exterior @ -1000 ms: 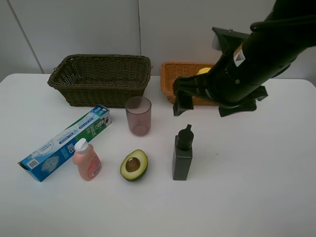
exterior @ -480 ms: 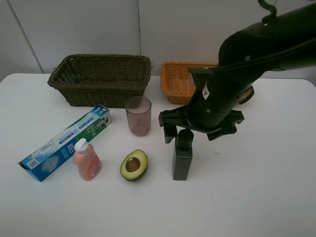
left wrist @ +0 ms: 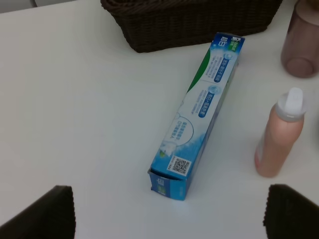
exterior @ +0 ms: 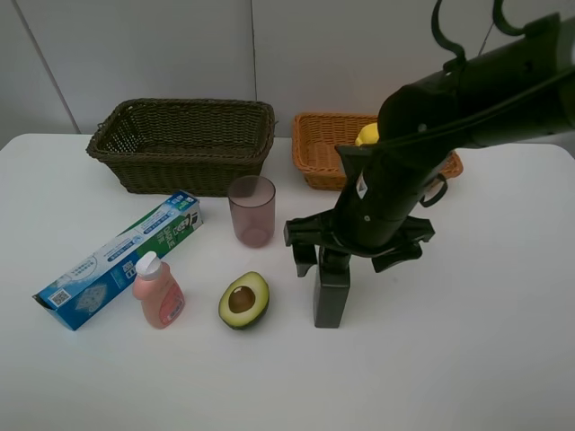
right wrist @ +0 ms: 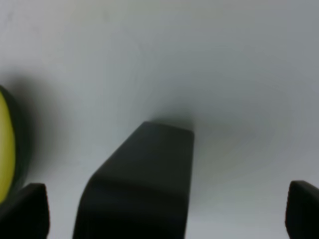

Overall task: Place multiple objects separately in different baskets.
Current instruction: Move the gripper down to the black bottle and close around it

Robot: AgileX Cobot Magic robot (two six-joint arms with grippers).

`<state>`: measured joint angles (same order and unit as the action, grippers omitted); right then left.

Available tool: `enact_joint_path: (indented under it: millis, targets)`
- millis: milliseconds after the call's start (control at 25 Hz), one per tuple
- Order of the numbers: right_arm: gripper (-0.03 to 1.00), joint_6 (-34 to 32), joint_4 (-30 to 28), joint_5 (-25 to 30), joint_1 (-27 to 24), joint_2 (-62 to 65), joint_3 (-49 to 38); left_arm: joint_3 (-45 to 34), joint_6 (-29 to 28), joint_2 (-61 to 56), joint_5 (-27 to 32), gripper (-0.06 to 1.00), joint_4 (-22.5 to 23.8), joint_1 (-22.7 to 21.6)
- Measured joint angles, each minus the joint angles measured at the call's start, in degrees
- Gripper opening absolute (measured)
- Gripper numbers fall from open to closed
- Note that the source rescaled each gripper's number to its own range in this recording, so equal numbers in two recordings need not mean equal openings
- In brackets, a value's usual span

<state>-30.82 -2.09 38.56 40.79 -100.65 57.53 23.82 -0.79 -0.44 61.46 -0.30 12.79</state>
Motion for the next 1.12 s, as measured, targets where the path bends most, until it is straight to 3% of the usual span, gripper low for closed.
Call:
enact_joint_path:
  millis: [760,880,960,1080,1120]
  targets:
    - [0.98,0.0,0.5,0.9,0.0,-1.7,0.1,0.0,0.0,0.0,0.0,1.00,0.0,0.0]
    - [0.80,0.0,0.3,0.9,0.0,-1.7,0.1,0.0,0.0,0.0,0.0,1.00,0.0,0.0]
    - [0.54,0.0,0.6,0.9,0.0,-1.7,0.1,0.0,0.0,0.0,0.0,1.00,0.0,0.0]
    - [0.00,-0.1,1.7,0.6,0.1,-1.7,0.1,0.0,0.0,0.0,0.0,1.00,0.0,0.0]
    - [0.04,-0.1,1.7,0.6,0.1,-1.7,0.1,0.0,0.0,0.0,0.0,1.00,0.0,0.0]
